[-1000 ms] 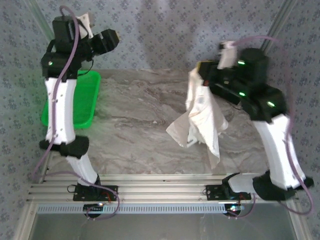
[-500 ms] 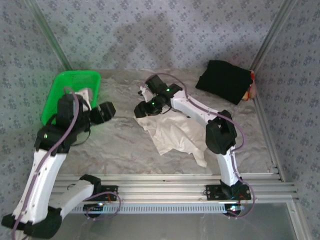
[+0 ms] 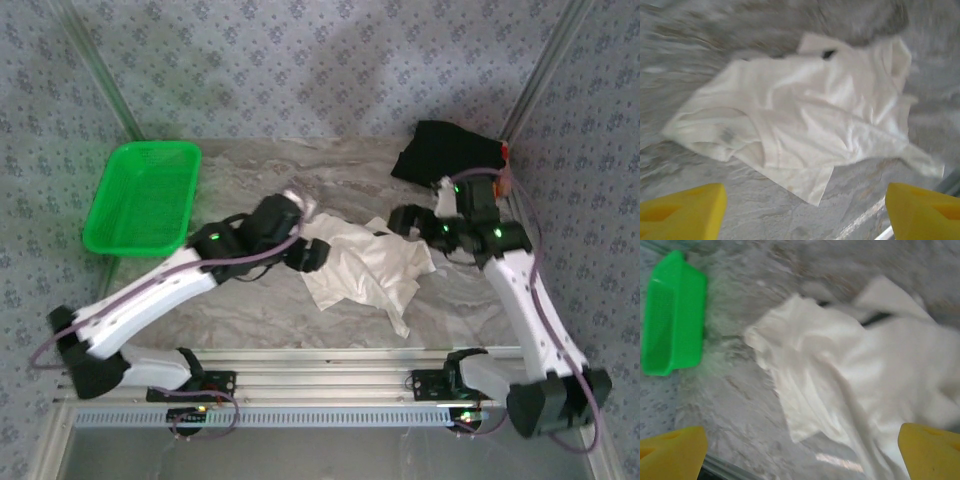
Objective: Fold and stack the t-shirts
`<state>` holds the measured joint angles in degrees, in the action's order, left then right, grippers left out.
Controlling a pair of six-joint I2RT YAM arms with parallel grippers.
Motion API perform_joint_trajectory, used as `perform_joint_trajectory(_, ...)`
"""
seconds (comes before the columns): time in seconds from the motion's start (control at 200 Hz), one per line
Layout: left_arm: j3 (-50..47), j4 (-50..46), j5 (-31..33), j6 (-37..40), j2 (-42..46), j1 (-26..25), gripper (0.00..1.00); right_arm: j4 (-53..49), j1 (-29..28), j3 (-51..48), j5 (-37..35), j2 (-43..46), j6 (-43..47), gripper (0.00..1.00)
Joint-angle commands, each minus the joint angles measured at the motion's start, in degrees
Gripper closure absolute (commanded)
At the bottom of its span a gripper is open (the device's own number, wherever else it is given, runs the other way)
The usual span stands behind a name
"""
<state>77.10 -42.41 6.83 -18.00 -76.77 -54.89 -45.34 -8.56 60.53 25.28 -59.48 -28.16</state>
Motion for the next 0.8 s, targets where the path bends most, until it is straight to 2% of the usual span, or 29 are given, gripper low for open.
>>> perform_joint_trajectory(0.0,2.09,4.60,-12.96,16.23,-4.08,-2.13,0.18,-6.39,4.06,-8.03,-0.35,5.95,-6.36,0.00)
perform_joint_trajectory(0.145,1.53,6.42,-21.68,33.81,-11.95,-7.54,0.19,-8.46,10.44,-14.30,2.30,11.87,-7.46,0.00)
perform_joint_trajectory(0.255,1.82,9.64,-28.80,43.77,-16.88,-9.29,0.21,-11.03,15.13,-14.57,3.73,13.78,-6.03,0.00)
perform_joint_trajectory(0.32,3.45,9.49,-30.12,47.62,-20.26,-10.84,0.21,-12.79,18.09,-14.18,4.98,14.00,-4.15,0.00)
perform_joint_trajectory(0.51,13.67,3.94,-27.49,53.22,-32.57,-14.77,0.23,-12.92,23.41,-14.91,9.66,13.95,-1.97,0.00)
perform_joint_trajectory(0.655,20.24,1.40,-29.21,52.53,-40.00,-15.43,0.24,-13.67,23.68,-14.94,10.07,14.18,-0.81,0.00)
perform_joint_trajectory(0.794,20.04,0.47,-29.75,53.65,-43.40,-16.73,0.26,-13.69,23.50,-14.91,10.73,14.38,-1.06,0.00)
